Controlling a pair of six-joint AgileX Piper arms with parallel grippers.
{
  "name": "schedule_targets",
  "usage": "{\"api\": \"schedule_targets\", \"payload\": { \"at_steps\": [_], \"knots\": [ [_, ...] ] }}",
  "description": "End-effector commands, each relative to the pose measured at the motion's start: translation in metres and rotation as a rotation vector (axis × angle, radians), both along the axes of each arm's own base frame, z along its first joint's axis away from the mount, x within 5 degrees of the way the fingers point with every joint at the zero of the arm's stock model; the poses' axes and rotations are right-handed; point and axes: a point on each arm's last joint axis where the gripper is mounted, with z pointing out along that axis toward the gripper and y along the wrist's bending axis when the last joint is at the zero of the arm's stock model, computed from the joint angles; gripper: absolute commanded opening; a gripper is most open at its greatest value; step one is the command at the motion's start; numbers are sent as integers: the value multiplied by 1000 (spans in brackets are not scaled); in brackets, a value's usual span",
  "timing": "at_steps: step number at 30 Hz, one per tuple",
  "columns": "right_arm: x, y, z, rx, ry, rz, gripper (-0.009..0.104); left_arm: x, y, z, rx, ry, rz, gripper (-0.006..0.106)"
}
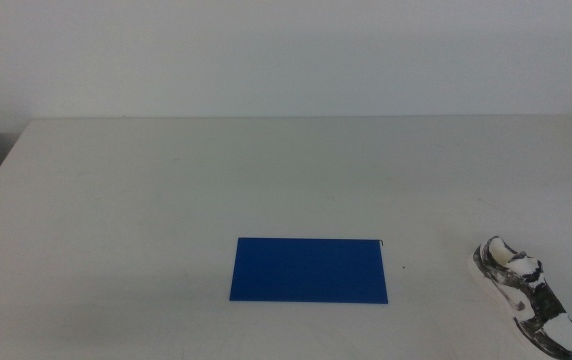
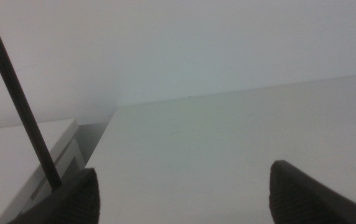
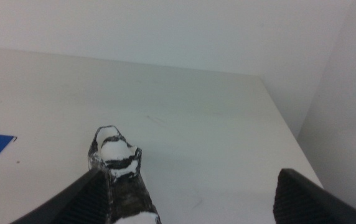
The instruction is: Use one arm to grab the shoe from the table and place it on the mat.
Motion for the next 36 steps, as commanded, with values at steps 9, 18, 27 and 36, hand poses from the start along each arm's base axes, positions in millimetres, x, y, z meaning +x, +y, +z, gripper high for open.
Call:
{"api": "schedule_targets", "payload": {
  "at_steps": [9,18,27,36],
  "knots": [
    [0,-1,58,-19,-43,-9,71,0,-1,6,-11,-83,-8,94],
    [22,-2,108,-16,28,-10,71,0,-1,6,-11,-83,-8,94],
    [62,-4,164,3,228,-15,71,0,-1,6,-11,-83,-8,94],
    [132,1,192,27,624,83,71,0,-1,6,-11,-83,-8,94]
  ]
}}
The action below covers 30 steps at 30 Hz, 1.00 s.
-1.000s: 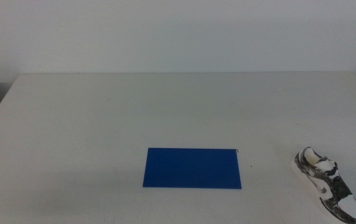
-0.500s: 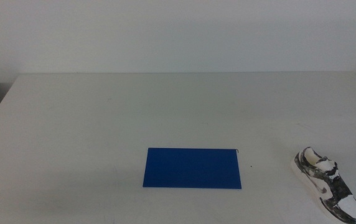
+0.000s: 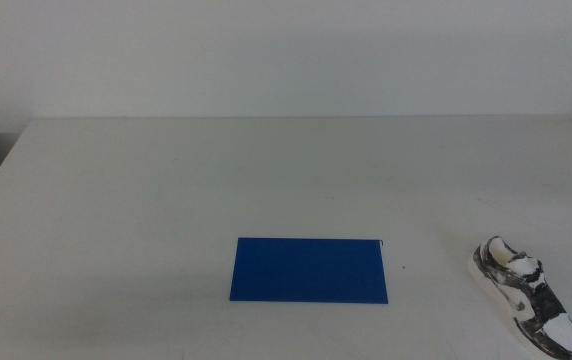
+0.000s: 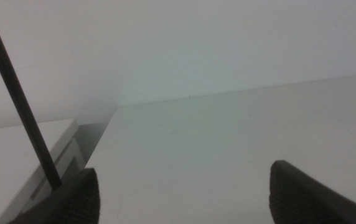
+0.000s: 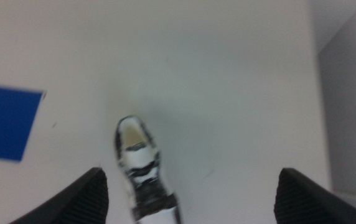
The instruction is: Use one arm to grab the shoe from the table and place it on the mat.
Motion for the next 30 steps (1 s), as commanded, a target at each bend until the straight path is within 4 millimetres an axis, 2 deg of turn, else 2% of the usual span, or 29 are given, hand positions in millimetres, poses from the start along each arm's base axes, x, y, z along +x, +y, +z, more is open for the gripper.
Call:
{"api": "schedule_targets", "payload": {
  "at_steps": [1,7,13,22,30],
  "knots": [
    [18,2,16,16,-3,34,71,0,-1,6,-11,-83,-8,94],
    [64,0,-3,29,110,39,71,0,-1,6,-11,-83,-8,94],
    [98,5,-38,31,222,57,71,0,-1,6,-11,-83,-8,94],
    [124,38,-84,-86,357,234,71,0,-1,6,-11,-83,-8,94],
    [135,44,-122,-105,481,258,71,0,-1,6,-11,-83,-8,94]
  ]
}}
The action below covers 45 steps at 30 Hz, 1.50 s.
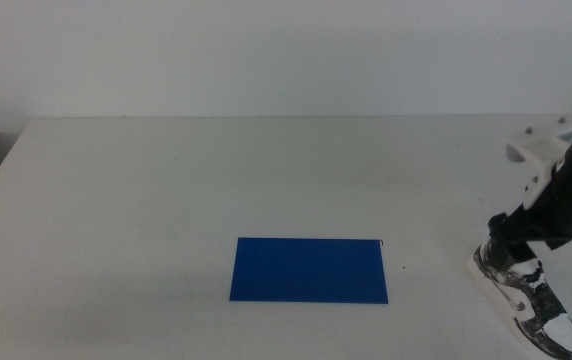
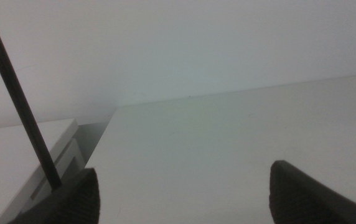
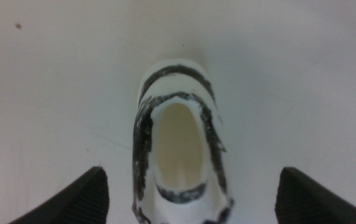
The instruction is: Use one arm to grab the shoe from the table and place it on the mat.
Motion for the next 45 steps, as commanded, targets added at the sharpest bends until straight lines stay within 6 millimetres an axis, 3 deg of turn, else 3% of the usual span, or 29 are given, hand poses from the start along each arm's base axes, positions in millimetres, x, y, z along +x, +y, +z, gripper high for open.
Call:
{"api": "schedule_targets", "payload": {
  "at_steps": [1,8,16,27,28,32,45],
  "knots": [
    [2,1,9,-9,-54,23,71,0,-1,6,-11,-83,-8,94],
    [4,1,-16,-18,3,24,71,0,-1,6,-11,-83,-8,94],
    [6,2,-27,-22,42,27,67,0,-1,6,-11,-83,-8,94],
    [5,2,-28,-34,54,34,29,0,-1,6,-11,-83,-8,94],
    [3,4,-26,-38,70,43,19,0,-1,6,-11,-83,-8,94],
    [3,11,-15,-46,104,68,-4,0,-1,6,-11,-83,-8,94],
    [16,62,57,-49,49,-7,-4,0,-1,6,-11,-83,-8,94]
  ]
}}
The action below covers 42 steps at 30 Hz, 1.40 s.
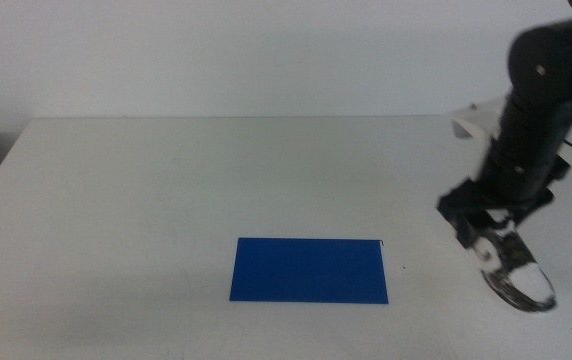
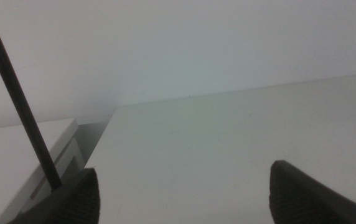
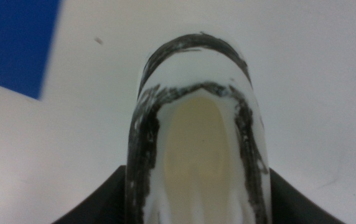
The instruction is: Use one arm to grab the shoe from the table and place it on the mat.
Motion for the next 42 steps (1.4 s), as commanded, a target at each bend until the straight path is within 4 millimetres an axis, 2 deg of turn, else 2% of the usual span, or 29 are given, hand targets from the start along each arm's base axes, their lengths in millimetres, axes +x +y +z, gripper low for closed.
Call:
{"api": "schedule_targets", "payload": {
  "at_steps": [1,5,9,15,20,23,42],
  "knots": [
    [-3,10,31,2,-73,-15,-4,0,-1,6,-11,-83,-8,94],
    [3,37,44,0,-85,-48,-4,0,-1,6,-11,-83,-8,94],
    [11,77,51,46,-130,-37,-4,0,-1,6,-11,-83,-8,94],
    [21,137,46,129,-140,5,-4,0,-1,6,-11,-83,-8,94],
    [22,169,31,151,-117,35,-4,0,-1,6,-11,-83,-8,94],
    [21,174,28,154,-109,40,-4,0,-1,6,-11,-83,-8,94],
    [25,169,29,102,-151,15,-4,0,-1,6,-11,-83,-8,94]
  ]
}}
